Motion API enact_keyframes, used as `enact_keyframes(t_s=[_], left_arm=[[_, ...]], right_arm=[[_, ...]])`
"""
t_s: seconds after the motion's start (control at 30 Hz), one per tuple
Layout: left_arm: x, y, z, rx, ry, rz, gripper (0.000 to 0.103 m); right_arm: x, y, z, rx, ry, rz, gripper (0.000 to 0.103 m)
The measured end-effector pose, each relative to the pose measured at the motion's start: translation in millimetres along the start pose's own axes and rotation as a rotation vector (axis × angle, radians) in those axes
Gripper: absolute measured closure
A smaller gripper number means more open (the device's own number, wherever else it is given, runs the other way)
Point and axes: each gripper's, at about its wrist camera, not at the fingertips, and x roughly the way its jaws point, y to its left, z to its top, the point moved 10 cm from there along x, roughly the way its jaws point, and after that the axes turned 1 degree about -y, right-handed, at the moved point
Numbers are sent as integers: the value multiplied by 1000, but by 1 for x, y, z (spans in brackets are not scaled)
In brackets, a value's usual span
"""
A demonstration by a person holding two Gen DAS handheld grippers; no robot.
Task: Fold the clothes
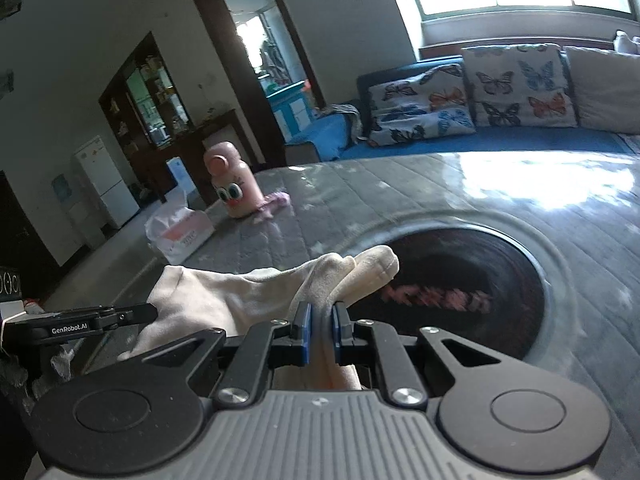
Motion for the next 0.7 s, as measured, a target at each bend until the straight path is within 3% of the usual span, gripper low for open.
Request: enact_keyframes(t_s=[0.43,0.7], left_arm=[[-9,65,44,-37,-72,135,93],[5,96,46,-59,-51,198,93]], right_arm=[[71,54,41,-57,12,82,93],[115,62,45,-35,49,113,94]])
